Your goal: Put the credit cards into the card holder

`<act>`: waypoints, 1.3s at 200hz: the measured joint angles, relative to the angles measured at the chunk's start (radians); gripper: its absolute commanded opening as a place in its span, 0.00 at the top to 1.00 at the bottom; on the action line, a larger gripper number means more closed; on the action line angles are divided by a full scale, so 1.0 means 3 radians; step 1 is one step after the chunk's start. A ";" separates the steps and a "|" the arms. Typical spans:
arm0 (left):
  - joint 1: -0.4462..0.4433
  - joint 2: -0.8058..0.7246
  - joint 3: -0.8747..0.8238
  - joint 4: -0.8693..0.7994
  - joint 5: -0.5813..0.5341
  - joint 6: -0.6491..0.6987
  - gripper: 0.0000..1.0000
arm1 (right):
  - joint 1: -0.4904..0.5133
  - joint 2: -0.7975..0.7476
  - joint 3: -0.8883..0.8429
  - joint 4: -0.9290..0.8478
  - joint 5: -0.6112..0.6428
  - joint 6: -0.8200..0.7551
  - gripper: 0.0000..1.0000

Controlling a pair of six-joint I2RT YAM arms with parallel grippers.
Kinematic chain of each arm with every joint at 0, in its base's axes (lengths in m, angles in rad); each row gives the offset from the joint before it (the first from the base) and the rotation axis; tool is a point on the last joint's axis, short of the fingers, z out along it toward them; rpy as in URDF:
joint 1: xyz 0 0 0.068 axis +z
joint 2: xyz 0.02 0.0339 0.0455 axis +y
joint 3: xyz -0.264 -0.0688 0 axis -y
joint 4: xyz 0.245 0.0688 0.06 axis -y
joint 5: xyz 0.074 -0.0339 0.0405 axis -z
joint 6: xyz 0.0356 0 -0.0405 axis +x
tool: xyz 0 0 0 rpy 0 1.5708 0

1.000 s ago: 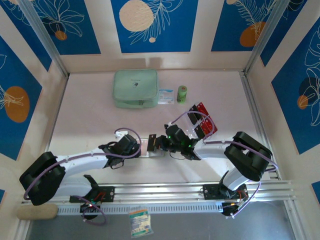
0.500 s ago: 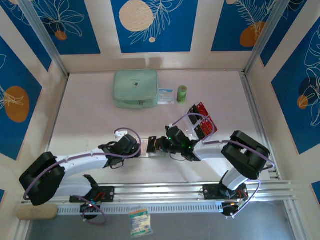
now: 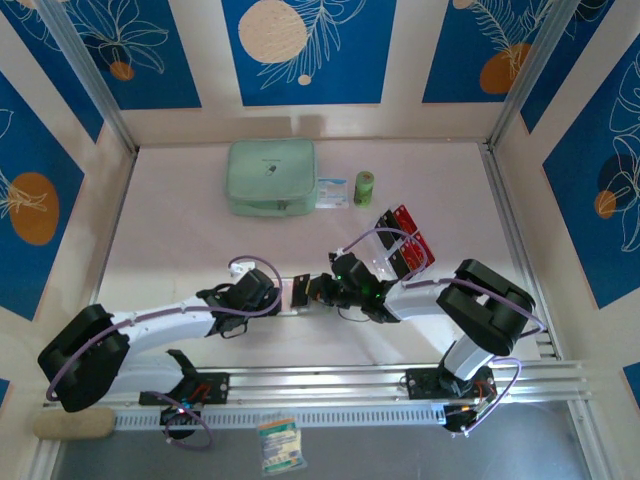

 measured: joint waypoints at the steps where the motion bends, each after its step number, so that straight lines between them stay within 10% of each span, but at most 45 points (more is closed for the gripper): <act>1: 0.0000 -0.0003 0.0000 0.0000 0.0000 0.0000 0.00 | 0.0000 0.0000 0.0000 0.0000 0.0001 0.0001 1.00; 260: 0.0000 0.0135 0.0039 0.0027 -0.0027 0.0038 0.00 | 0.0060 -0.0029 0.0003 -0.0319 0.0015 0.0122 1.00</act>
